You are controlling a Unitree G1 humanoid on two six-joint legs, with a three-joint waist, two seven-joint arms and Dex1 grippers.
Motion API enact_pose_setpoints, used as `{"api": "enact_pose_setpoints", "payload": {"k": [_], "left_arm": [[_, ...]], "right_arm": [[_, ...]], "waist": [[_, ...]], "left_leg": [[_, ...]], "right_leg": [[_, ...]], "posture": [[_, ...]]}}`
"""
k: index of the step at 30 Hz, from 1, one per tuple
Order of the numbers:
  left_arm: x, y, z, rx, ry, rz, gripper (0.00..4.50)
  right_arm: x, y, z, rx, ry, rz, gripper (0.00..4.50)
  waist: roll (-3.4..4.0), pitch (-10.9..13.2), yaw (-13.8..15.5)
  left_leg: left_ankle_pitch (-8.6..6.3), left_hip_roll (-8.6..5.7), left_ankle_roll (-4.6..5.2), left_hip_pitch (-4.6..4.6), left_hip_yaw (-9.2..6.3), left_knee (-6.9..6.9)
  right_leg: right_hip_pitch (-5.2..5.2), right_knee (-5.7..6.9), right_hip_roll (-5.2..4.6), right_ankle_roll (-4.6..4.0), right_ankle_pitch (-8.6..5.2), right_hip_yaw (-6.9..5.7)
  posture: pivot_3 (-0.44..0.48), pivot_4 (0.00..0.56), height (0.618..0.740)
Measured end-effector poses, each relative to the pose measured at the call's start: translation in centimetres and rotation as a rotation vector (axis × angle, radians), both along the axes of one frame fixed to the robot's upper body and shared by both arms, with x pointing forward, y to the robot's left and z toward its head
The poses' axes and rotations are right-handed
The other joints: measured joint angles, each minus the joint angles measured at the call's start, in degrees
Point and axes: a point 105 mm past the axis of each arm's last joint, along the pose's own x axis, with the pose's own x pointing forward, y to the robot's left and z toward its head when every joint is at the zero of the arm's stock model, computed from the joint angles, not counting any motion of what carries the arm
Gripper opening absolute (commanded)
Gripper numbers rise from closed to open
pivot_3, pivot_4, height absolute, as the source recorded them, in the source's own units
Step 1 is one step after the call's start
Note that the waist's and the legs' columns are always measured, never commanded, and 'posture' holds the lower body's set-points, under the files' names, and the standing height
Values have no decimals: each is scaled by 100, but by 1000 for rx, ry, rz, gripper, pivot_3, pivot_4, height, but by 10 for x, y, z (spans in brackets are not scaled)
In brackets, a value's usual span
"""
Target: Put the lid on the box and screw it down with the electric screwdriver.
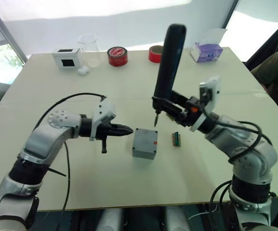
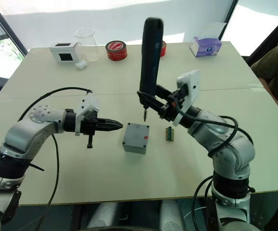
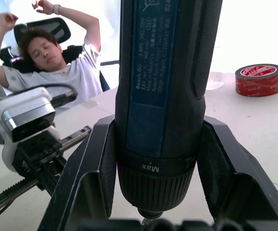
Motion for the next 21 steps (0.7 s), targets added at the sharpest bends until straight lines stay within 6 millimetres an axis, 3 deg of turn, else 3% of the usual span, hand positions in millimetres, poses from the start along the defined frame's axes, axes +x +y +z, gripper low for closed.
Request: {"api": "enact_pose_setpoints", "payload": {"k": [6, 10, 21], "left_arm": [[9, -12, -11, 16, -7, -41, 0], [10, -20, -22, 34, 7, -70, 0], [9, -23, -24, 33, 6, -83, 0]], "right_arm": [[1, 1, 0, -13, -51, -31, 1758], [2, 4, -15, -79, -39, -56, 1758], [6, -1, -33, -109, -40, -113, 1758]], "waist": [[0, 0, -15], [0, 0, -14], [-1, -1, -9]], "left_leg": [[-2, 4, 4, 0, -1, 0], [-3, 4, 5, 0, -1, 0], [-3, 5, 6, 1, -1, 0]], "right_leg": [[0, -1, 4, 0, 0, 0], [0, 0, 4, 0, 0, 0], [1, -1, 4, 0, -1, 1]], "posture": [[0, 150, 740], [0, 150, 740], [0, 150, 740]]}}
